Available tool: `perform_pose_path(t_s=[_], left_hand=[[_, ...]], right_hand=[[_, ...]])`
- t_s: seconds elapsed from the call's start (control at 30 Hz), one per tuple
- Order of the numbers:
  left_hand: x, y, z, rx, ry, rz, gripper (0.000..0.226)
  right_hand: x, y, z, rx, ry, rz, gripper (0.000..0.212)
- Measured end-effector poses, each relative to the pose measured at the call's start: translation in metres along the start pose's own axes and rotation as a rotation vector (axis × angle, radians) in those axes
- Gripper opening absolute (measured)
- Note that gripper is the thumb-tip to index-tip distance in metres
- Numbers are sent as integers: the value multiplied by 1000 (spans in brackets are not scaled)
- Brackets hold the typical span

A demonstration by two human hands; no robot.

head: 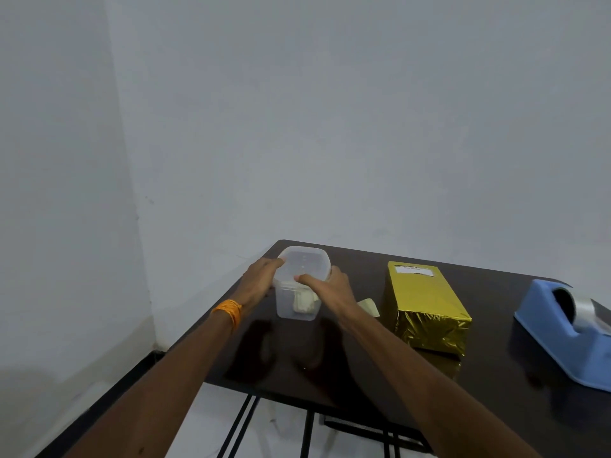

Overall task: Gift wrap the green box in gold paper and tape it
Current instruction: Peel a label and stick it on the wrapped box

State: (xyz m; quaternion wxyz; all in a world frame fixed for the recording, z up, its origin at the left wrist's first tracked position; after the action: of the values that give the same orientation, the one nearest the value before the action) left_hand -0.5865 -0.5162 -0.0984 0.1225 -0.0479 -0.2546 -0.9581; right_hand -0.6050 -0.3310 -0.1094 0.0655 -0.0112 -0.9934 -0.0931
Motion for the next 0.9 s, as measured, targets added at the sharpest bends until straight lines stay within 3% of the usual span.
perform_pose_path(t_s=[0.1,0.17,0.27,0.37,0.47,0.63,0.8,0.9], left_hand=[[-9,6,-8,-139,-23,-75,42],[-10,7,-16,-161,-45,-138,56],[-8,6,-25,-95,-81,-206,81],[-4,9,-28,44,-124,-143,88],[5,12,-28,46,-165,-123,85],[21,12,-25,68,-207,-129,50],[47,12,-37,63,-146,-64,68],[68,7,-43,74,-138,-50,67]], right_hand=[[-9,-3,2,134,-8,-89,92],[-14,-7,4,204,8,-189,77],[-18,-12,8,184,26,-222,48],[-15,-18,8,77,66,-184,47],[-9,-22,4,22,109,-155,49],[8,-29,1,-51,174,-117,54],[36,-39,0,-68,183,-107,58],[58,-45,-2,-95,183,-116,53]])
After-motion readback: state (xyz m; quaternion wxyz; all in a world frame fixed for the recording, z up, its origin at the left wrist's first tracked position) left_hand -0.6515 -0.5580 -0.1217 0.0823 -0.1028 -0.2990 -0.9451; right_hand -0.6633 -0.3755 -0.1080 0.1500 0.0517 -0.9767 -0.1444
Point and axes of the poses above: each hand's wrist, its own x-axis towards the middle knuckle, its own y-axis out of the back of the hand, z = x × y, the point moved 8 cm from there along x, towards the middle knuckle, and after that the axes turned 13 degrees about x, right-handed, at the moved point
